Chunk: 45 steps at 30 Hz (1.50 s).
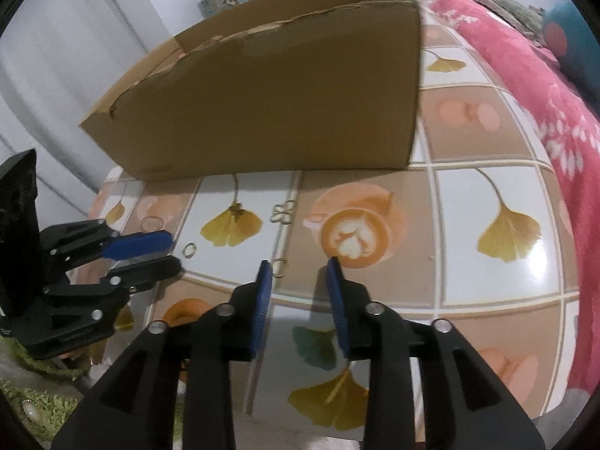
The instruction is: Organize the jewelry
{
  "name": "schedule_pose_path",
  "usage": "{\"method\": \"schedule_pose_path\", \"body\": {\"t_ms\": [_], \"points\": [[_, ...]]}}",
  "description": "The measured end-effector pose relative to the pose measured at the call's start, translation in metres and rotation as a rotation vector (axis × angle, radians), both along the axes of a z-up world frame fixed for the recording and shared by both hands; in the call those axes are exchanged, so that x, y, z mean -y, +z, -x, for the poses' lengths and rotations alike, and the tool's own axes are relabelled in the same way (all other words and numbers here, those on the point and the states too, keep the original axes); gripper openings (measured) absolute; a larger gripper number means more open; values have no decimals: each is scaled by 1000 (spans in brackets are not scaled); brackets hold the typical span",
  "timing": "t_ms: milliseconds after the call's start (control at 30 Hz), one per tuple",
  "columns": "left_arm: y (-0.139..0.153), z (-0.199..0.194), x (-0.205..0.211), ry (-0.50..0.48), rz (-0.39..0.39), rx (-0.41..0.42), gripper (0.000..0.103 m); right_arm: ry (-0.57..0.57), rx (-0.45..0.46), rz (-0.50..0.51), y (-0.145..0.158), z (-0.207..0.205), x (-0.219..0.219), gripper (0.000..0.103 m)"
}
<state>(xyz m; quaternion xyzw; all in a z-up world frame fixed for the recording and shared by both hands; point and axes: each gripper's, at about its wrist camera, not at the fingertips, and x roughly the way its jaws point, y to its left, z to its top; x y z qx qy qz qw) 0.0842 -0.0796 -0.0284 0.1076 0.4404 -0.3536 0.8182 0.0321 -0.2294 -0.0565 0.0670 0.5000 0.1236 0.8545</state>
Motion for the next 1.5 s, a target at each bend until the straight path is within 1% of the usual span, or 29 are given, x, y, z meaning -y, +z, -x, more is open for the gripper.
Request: {"method": "schedule_pose_path", "body": {"t_ms": [67,133,300,567,667,933,1200,1500], "points": [[-1,0,1,3,-9,1,24,12,6,11,0,0,-3,33],[-3,0,3,3,-23,4,24,8,5,1,0,-1,-2,33],[-4,2,12,-1,-66,45,24,-9,6,-6,0,0,5,34],[-6,4,19,-29,-114,84,23,-21,4,-25,-1,3,7,34],[-7,5,21,-30,-113,86,21,-19,5,-25,-1,4,8,34],[-8,4,18,-23,-105,86,10,-11,7,-14,0,5,5,34],[-8,5,18,-25,-110,95,10,16,31,30,-1,4,-10,34],[-8,5,17,-24,-112,95,10,65,81,128,-5,0,-30,33]]}}
